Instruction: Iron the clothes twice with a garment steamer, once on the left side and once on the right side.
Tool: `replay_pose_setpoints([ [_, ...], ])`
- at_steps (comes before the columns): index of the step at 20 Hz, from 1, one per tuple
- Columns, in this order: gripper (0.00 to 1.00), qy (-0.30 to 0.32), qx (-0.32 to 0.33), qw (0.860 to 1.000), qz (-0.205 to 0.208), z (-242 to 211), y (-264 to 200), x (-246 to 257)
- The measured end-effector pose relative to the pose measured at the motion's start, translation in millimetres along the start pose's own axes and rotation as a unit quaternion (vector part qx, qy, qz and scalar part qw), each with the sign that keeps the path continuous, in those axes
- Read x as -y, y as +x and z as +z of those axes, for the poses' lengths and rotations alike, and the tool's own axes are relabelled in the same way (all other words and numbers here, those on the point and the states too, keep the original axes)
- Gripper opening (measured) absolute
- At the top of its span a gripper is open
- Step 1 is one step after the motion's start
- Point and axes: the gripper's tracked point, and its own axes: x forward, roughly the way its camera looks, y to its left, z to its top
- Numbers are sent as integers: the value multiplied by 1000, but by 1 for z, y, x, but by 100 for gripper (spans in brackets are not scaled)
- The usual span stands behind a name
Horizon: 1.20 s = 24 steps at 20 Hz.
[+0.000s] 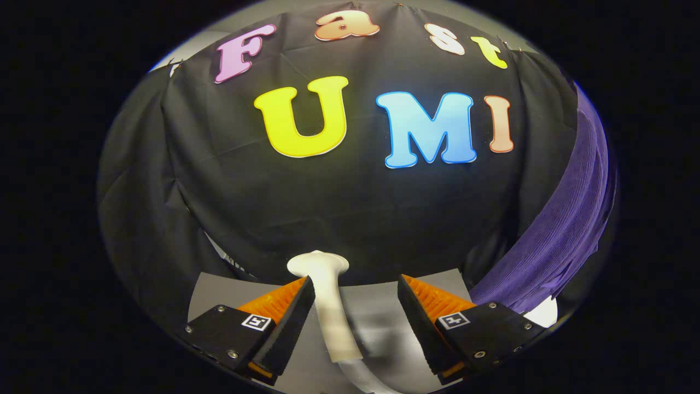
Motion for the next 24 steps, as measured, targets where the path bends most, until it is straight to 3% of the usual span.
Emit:
replay_pose_setpoints([
  [5,93,36,-91,995,29,-41,34,-23],
  [11,87,42,-157,987,12,-89,41,-20],
  [14,79,10,-128,992,-8,-84,44,-18],
  [18,60,-51,-113,992,-32,-92,43,-15],
  [24,43,-51,-65,996,-31,-91,40,-12],
])
